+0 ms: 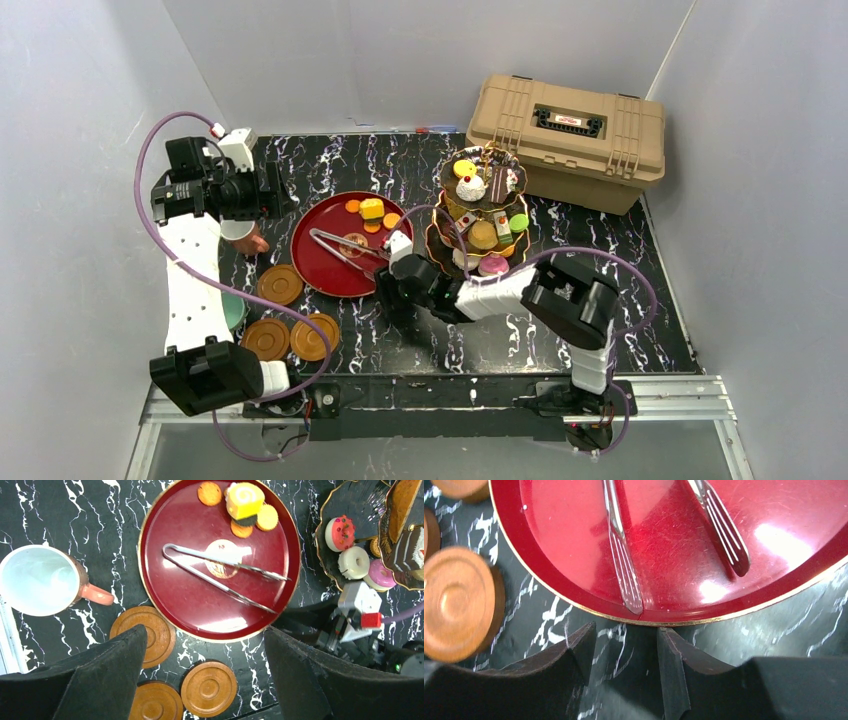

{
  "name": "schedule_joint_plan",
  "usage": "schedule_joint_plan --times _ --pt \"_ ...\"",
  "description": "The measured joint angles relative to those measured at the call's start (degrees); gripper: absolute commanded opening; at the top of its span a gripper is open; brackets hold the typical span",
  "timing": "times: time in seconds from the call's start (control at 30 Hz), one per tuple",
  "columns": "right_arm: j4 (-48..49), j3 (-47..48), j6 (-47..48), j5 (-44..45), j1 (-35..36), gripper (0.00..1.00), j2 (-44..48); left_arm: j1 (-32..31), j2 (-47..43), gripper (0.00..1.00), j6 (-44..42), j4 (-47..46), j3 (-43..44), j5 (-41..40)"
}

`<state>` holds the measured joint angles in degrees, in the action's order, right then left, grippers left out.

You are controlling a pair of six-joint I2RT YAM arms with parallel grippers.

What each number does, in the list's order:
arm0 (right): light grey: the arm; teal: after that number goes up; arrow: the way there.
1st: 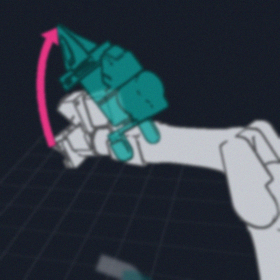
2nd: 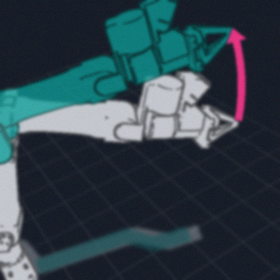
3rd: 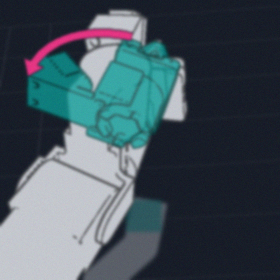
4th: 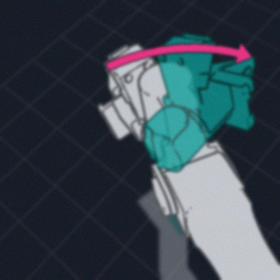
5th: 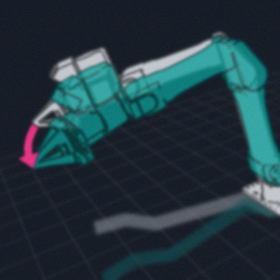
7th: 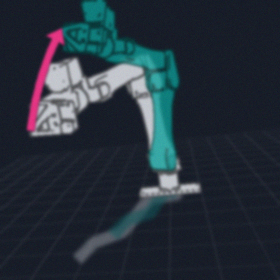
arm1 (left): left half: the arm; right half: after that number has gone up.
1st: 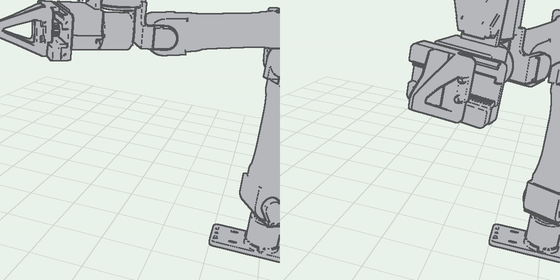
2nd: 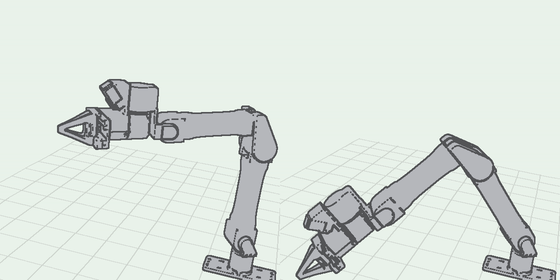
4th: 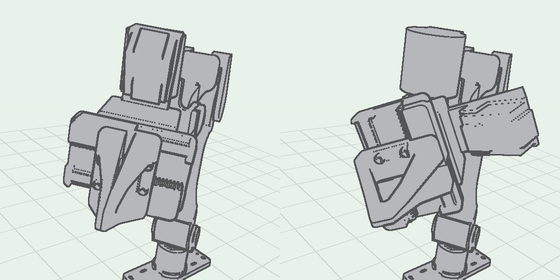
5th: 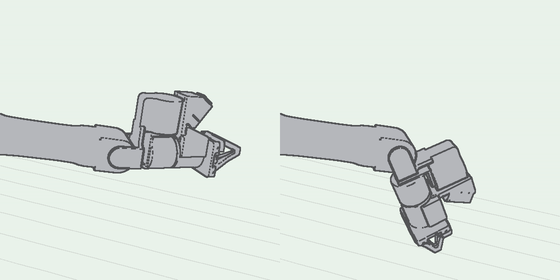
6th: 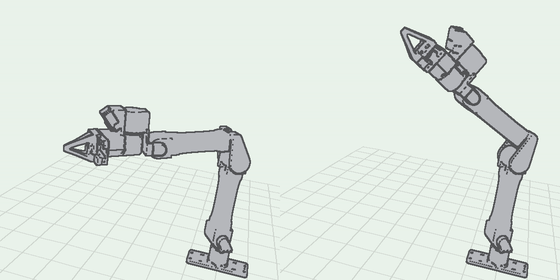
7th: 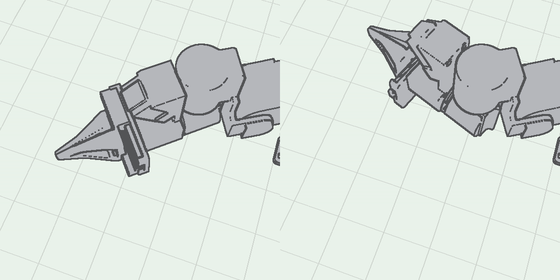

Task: Serve the afternoon tea
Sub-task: Move the tray at the center of the board.

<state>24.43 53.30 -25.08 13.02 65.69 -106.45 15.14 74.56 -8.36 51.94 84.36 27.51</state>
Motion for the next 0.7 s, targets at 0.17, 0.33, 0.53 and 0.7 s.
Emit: schedule_joint_plan --times 0.17,0.33,0.53,0.7 --pt "0.7 7.5 -0.2 -0.3 -2.6 0.59 -5.9 0.0 -0.4 0.86 -0.7 0.6 0.0 -0.1" --pt "0.0 16.8 0.9 -1.3 -4.2 0.64 -12.1 0.0 -0.5 0.86 -1.0 1.0 0.0 -0.1" --pt "-3.3 22.2 4.2 -1.4 -4.3 0.77 -11.8 0.0 -0.5 0.87 -1.1 1.6 0.0 -0.1" --pt "-13.6 22.4 7.5 -1.2 -4.1 0.9 -2.6 0.0 -0.7 0.87 -1.1 2.2 0.0 0.1"
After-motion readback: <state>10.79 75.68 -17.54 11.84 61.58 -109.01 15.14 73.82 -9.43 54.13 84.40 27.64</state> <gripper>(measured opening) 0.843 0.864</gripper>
